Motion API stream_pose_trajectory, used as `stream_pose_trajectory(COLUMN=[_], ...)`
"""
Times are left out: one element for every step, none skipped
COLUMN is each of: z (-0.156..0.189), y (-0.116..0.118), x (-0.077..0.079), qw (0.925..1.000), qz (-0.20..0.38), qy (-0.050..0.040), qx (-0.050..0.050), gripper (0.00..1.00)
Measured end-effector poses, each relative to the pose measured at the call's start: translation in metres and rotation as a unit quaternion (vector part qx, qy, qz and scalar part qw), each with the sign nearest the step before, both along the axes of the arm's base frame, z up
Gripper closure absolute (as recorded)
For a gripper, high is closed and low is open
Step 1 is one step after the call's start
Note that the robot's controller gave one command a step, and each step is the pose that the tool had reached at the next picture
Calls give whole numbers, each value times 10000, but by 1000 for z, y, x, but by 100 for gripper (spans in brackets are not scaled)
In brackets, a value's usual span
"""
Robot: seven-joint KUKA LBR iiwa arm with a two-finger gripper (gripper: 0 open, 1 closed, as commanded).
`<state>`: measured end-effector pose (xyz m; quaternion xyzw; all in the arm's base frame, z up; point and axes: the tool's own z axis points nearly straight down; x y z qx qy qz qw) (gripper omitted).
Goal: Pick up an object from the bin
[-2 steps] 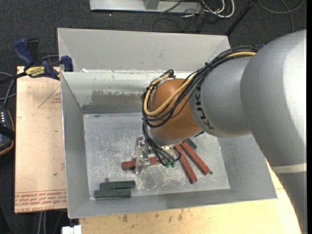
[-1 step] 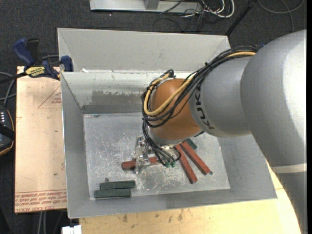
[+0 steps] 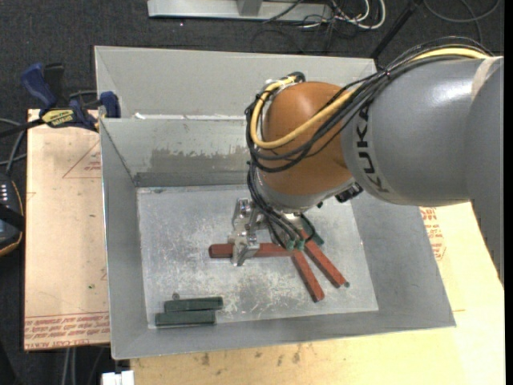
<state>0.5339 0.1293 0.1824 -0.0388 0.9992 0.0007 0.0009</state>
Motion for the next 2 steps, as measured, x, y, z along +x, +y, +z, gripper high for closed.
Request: stream_pose_trajectory(z=[0, 27], y=[0, 1], x=[0, 2], qw=[10000, 10000], qz=[-1, -42], qy=[0, 4], qx=[0, -1], gripper=[100, 100])
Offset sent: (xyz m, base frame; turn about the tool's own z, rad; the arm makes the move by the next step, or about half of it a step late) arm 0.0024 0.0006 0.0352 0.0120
